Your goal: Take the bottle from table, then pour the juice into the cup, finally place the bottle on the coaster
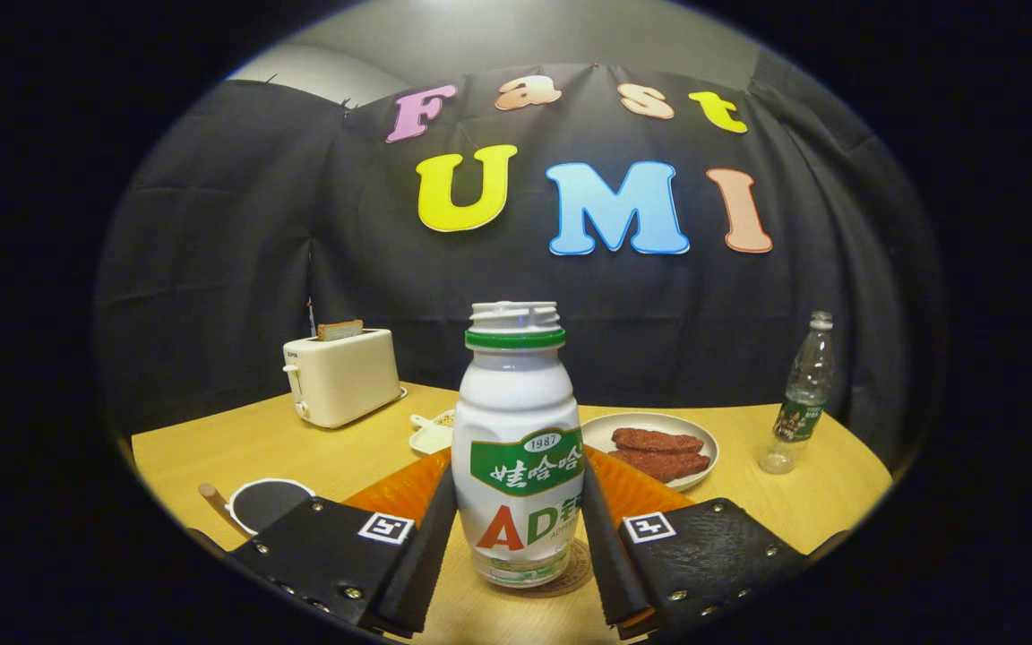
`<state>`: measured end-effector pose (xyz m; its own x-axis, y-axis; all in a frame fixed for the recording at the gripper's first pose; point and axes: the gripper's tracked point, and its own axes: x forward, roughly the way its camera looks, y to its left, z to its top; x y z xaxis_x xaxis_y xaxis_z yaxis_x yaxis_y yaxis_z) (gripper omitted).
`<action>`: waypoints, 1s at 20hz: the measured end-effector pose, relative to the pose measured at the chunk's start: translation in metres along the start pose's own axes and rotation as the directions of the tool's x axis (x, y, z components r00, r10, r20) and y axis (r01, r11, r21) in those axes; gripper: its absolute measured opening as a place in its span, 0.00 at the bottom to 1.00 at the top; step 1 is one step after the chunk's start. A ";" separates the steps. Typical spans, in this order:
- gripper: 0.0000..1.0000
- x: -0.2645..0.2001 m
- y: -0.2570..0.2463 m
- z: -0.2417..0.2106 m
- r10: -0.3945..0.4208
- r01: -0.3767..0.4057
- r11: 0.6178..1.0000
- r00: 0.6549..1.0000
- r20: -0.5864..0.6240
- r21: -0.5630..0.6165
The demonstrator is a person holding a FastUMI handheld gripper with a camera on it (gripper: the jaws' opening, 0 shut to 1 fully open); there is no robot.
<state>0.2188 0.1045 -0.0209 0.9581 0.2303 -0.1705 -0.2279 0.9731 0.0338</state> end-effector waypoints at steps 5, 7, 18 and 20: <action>0.70 0.005 -0.016 -0.004 -0.026 0.026 1.000 1.000 -0.011 0.013; 0.70 0.006 -0.018 -0.007 -0.025 0.025 0.999 1.000 -0.014 0.020; 0.70 0.015 -0.017 -0.013 -0.016 0.016 1.000 1.000 0.000 0.002; 0.71 0.016 -0.019 -0.014 -0.018 0.018 1.000 1.000 0.001 -0.002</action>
<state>0.2361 0.0900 -0.0384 0.9621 0.2132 -0.1700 -0.2114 0.9770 0.0289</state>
